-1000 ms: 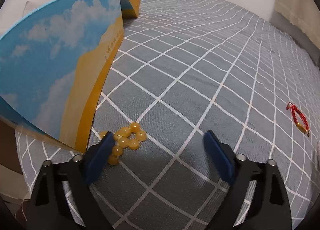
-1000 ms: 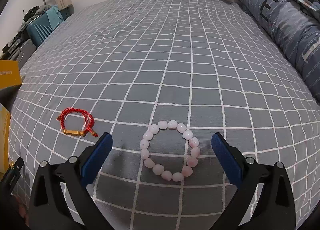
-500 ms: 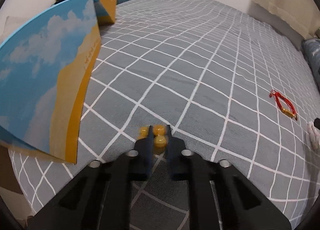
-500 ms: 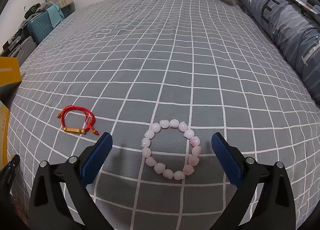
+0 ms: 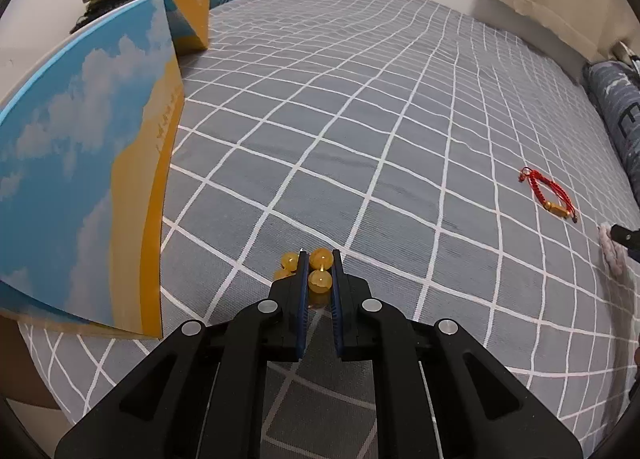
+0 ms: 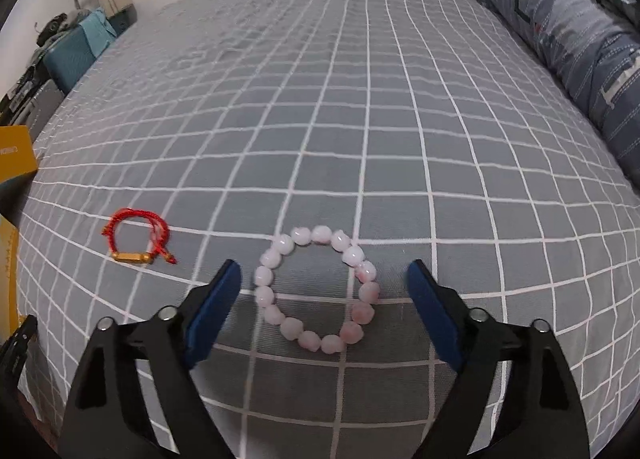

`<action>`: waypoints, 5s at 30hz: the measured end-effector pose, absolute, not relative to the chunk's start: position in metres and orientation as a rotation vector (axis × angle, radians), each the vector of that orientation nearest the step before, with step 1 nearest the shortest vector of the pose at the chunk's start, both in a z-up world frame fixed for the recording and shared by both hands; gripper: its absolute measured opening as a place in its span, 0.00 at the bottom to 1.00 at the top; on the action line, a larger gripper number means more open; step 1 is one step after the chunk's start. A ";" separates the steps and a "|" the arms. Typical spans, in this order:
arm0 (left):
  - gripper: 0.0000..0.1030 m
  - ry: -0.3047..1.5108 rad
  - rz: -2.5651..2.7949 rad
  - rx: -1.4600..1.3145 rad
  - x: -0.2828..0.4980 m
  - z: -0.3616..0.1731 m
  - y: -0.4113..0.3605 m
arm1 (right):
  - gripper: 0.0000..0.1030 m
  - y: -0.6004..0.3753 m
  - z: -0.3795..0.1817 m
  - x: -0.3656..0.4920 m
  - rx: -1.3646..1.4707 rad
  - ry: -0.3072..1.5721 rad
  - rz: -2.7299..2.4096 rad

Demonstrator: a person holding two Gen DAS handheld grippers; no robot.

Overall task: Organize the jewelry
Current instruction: 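Grasp the pink bead bracelet with the right tool while the left tool grasps the amber beads, then lift the pink bead bracelet and amber beads and carry them toward the box, then open both tools over the box to drop the pink and amber beads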

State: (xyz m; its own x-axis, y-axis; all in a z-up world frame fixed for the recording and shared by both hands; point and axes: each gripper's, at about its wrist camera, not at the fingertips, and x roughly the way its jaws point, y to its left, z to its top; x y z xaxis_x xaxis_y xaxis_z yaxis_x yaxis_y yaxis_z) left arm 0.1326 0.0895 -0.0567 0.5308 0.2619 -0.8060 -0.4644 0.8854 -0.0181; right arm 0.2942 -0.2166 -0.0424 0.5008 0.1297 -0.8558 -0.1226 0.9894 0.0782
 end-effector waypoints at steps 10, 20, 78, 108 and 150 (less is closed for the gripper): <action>0.09 0.920 0.421 -0.232 0.133 -0.057 0.089 | 0.48 -0.234 -0.058 0.303 0.089 1.075 0.106; 0.09 0.933 0.374 -0.205 0.136 -0.053 0.081 | 0.10 -0.224 -0.053 0.299 0.019 1.059 0.068; 0.09 0.813 0.455 -0.201 0.041 0.135 0.214 | 0.10 0.034 0.158 0.142 -0.103 0.734 0.404; 0.09 0.905 0.653 -0.332 -0.036 0.088 0.364 | 0.10 0.252 0.118 0.077 -0.279 0.747 0.709; 0.94 0.793 0.732 -0.317 -0.046 0.093 0.360 | 0.93 0.244 0.119 0.083 -0.260 0.722 0.692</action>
State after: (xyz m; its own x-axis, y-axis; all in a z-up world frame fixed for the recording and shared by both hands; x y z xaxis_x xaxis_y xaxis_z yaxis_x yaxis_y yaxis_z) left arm -0.0457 0.3599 0.0933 0.4764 0.4746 -0.7401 -0.7003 0.7138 0.0068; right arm 0.0833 0.2444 0.1194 0.5428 0.4899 -0.6822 -0.6614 0.7500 0.0123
